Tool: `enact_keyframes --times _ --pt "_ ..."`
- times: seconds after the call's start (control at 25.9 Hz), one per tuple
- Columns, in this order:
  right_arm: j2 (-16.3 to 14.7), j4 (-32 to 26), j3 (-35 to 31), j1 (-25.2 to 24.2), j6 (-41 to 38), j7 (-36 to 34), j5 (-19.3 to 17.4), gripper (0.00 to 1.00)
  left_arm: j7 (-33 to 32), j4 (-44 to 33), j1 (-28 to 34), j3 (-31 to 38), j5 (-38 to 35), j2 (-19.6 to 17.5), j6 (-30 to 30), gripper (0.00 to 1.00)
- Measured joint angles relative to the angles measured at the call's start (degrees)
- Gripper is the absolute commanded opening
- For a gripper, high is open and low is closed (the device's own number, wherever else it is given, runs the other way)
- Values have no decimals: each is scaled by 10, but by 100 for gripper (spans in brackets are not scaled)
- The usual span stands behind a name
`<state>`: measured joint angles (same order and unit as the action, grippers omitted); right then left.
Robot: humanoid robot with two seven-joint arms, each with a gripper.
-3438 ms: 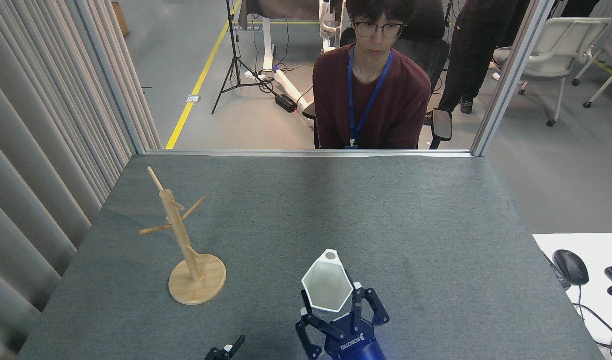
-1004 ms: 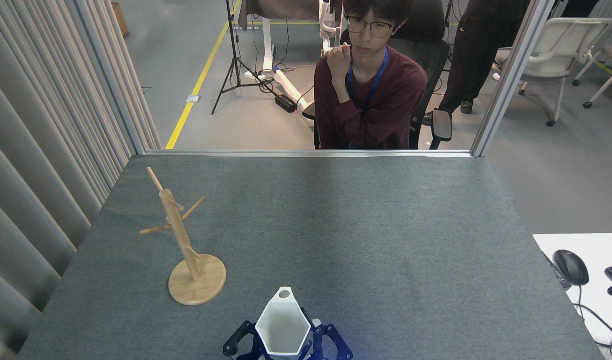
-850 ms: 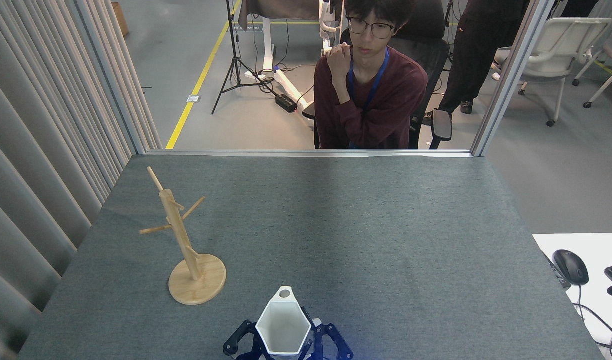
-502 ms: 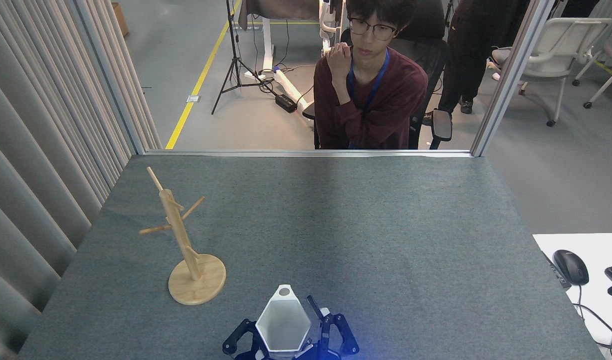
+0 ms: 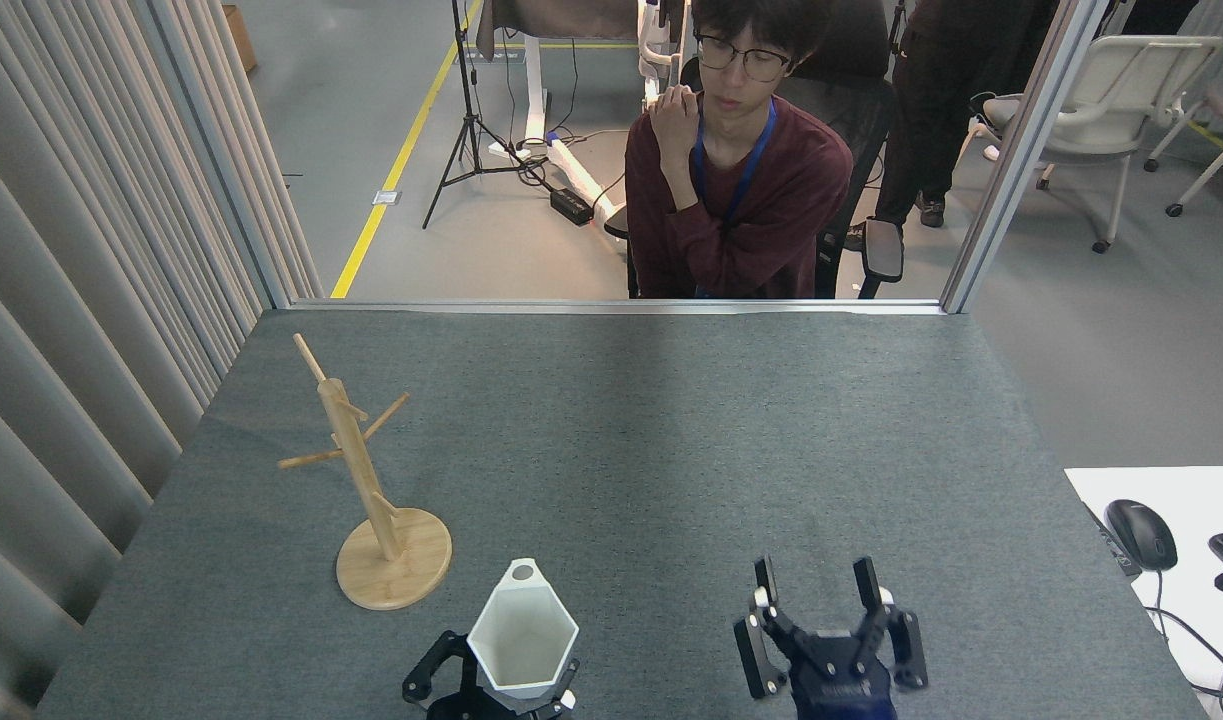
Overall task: Hang cup on storage rack
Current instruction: 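Carry the cup with the left gripper toward the wooden mug tree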
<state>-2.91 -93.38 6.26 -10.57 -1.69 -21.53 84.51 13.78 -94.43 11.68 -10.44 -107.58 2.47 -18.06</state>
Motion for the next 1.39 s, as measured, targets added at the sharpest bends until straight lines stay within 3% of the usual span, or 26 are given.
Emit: enact_keyframes --times 0.12,0.39,0.62,0.85,1.39 --pt "-34 11 -20 -47 -29 -6 14 100 0 -4 0 44 0 0 1 38" --pt "-43 15 -51 -78 -46 -28 22 100 5 -31 6 171 -11 -4 20 38" --pt "-44 20 -51 -77 -43 -30 27 100 12 -1 -33 271 -154 10 52 38" --pt "-43 21 -49 -75 -42 -29 28 100 13 48 -101 335 -232 28 66 39" --pt "-42 27 -48 -75 -42 -29 37 100 12 59 -141 352 -264 35 65 40"
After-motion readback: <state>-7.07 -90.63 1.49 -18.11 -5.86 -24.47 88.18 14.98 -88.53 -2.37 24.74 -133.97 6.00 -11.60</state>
